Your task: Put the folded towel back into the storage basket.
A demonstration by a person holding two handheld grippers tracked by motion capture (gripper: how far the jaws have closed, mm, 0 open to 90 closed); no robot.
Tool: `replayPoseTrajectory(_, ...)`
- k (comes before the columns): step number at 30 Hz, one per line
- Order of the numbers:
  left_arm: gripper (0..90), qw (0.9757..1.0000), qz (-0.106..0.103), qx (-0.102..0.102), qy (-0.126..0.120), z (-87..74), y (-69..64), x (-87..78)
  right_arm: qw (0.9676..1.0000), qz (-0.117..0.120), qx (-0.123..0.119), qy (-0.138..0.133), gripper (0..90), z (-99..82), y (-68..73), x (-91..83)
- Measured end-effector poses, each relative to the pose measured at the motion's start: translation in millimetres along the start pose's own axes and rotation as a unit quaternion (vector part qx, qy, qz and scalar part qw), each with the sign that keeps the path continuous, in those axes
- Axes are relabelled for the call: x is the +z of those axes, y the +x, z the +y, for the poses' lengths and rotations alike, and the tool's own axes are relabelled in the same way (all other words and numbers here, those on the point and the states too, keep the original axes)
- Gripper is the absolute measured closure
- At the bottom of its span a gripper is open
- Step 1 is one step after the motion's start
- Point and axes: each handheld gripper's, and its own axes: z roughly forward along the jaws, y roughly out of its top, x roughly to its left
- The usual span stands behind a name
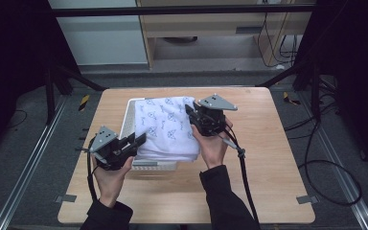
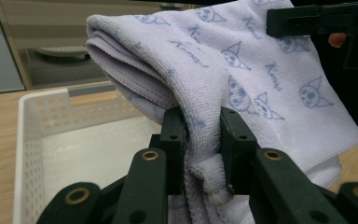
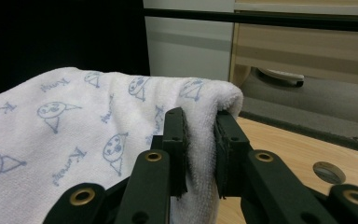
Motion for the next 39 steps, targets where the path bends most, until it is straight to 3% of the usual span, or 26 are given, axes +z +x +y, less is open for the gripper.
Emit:
replayPoseTrajectory(19, 72.7, 0.9989, 0.039, -0.024, -0.011, 2.9, 32.4, -11.1, 0.9998, 0.017, -0.013, 0.002, 77.1, 9.2, 23.1, 35.4)
replayPoseTrajectory(32, 72.9, 0.9976, 0.061, -0.031, -0.011, 1.8, 47.4, -13.5, 0.9991, 0.022, -0.035, 0.007, 77.2, 14.5, 36.7, 57.1)
replayPoseTrajectory(39, 72.9, 0.9971, 0.067, -0.036, -0.008, 0.1, 55.8, -11.7, 0.9990, 0.029, -0.032, 0.009, 77.3, 13.8, 39.0, 67.9)
